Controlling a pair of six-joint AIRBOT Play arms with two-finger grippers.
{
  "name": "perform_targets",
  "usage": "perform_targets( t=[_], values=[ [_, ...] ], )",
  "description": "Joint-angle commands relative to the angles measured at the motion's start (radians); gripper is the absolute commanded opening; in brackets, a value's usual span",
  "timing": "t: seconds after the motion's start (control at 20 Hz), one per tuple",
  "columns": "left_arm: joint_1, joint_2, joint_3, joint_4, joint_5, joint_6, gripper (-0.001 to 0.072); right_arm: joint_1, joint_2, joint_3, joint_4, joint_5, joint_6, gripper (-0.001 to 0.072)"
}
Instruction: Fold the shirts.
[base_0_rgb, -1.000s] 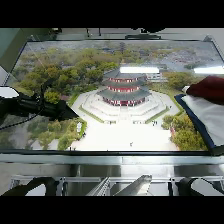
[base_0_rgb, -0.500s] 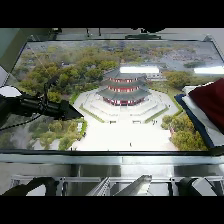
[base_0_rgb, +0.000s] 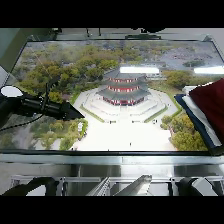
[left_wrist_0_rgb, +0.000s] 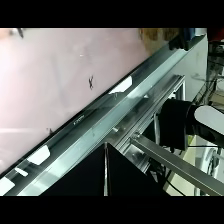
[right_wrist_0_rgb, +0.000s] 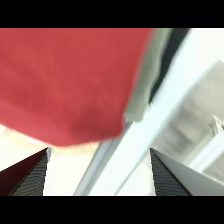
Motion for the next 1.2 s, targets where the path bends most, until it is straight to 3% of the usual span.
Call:
perform_targets(
  t=[0.0, 0.1, 0.15, 0.2, 0.25, 0.3, 0.35, 0.55, 0.75, 0.95, 1.15],
  values=[
    [-0.001, 0.000, 0.004, -0.082, 0.003, 0.075, 0.0015, 0.005, 0.000, 0.112, -0.003, 0.140, 0.075, 0.0696],
    [-0.001, 0.000, 0.004, -0.227, 0.003, 0.151, 0.0008, 0.026, 0.000, 0.197, 0.075, 0.146, 0.087, 0.0691],
    [-0.001, 0.000, 0.005, -0.267, 0.004, 0.160, 0.0004, 0.047, 0.002, 0.228, 0.120, 0.145, 0.086, 0.0563],
    [-0.001, 0.000, 0.005, -0.274, 0.004, 0.159, -0.0002, 0.075, 0.006, 0.249, 0.163, 0.145, 0.076, 0.0347],
    [-0.001, 0.002, 0.003, -0.267, 0.000, 0.159, -0.0003, 0.108, 0.020, 0.254, 0.211, 0.127, 0.060, 0.0194],
    [-0.001, 0.013, 0.003, -0.244, -0.007, 0.143, -0.0003, 0.146, 0.037, 0.253, 0.251, 0.101, 0.038, 0.0074],
    [-0.003, 0.039, 0.003, -0.206, -0.007, 0.127, -0.0004, 0.190, 0.059, 0.253, 0.269, 0.071, 0.022, 0.0017],
    [-0.049, 0.248, -0.014, -0.063, 0.003, 0.005, -0.0002, 0.430, 0.219, 0.193, 0.293, -0.024, -0.026, 0.0014],
    [-0.084, 0.486, -0.166, -0.011, 0.060, -0.126, -0.0002, 0.738, 0.489, -0.074, 0.296, -0.029, -0.040, 0.0016],
    [-0.124, 0.666, -0.338, 0.071, 0.134, -0.220, -0.0002, 1.006, 0.777, -0.455, 0.304, -0.156, 0.037, 0.0016],
    [-0.124, 0.737, -0.397, 0.071, 0.141, -0.259, -0.0002, 1.085, 0.833, -0.563, 0.312, -0.229, 0.087, 0.0016]
  ],
)
